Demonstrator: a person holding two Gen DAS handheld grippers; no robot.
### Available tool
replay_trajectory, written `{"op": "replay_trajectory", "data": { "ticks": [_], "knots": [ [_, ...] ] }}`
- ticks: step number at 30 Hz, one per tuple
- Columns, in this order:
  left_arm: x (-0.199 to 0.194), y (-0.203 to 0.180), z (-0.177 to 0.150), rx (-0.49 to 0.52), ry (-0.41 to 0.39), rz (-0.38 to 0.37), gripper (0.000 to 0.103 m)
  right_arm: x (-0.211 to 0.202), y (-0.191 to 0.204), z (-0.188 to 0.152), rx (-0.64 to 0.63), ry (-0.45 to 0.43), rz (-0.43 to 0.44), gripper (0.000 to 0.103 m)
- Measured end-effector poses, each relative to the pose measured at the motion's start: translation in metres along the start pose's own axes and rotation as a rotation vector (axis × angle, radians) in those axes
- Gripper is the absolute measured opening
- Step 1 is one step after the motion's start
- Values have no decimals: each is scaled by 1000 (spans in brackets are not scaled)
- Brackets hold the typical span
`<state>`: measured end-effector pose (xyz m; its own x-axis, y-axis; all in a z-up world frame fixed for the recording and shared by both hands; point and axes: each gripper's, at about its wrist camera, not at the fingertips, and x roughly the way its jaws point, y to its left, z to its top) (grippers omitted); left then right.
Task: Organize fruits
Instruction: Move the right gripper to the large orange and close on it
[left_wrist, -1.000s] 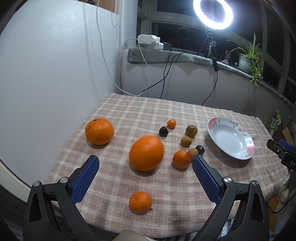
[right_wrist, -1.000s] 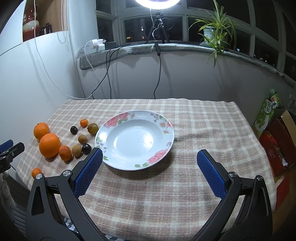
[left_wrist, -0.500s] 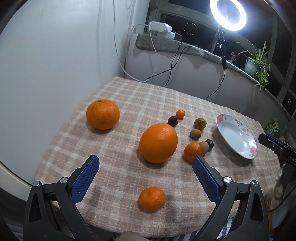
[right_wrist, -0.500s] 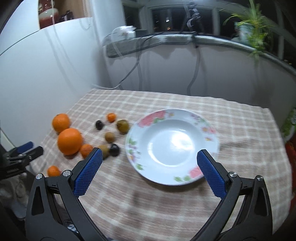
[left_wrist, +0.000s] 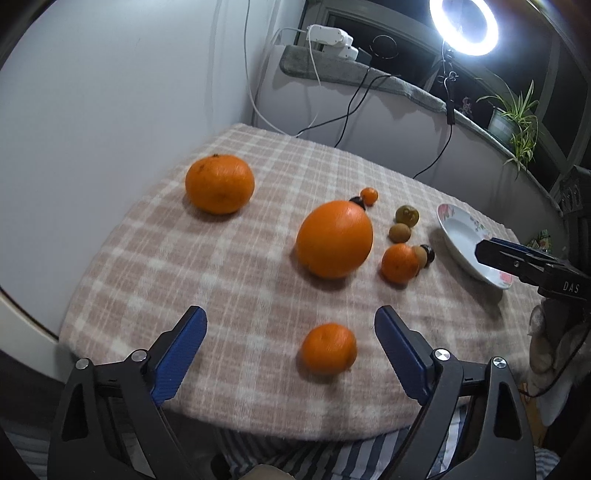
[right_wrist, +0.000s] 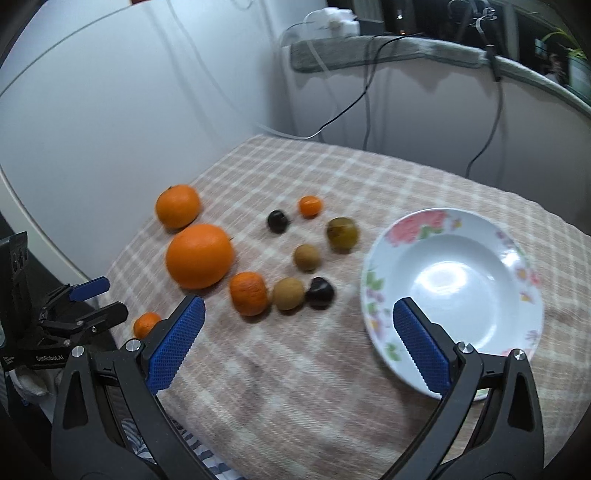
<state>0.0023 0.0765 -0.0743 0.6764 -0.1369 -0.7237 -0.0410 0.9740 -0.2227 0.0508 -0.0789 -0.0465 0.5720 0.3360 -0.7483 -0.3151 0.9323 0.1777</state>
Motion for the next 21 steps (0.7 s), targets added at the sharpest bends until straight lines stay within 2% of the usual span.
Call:
{"op": "replay_trajectory", "data": {
  "ticks": [7, 13, 21],
  "knots": [
    [7, 2, 3, -21, -5, -36, 90, 17, 13, 12, -30, 35, 51, 103],
    [17, -1, 12, -25, -7, -83, 87, 41, 26, 34, -45, 78, 132, 103],
    [39, -4, 24, -28, 17, -139, 79, 87, 47, 54, -70, 177, 239, 103]
  ]
}}
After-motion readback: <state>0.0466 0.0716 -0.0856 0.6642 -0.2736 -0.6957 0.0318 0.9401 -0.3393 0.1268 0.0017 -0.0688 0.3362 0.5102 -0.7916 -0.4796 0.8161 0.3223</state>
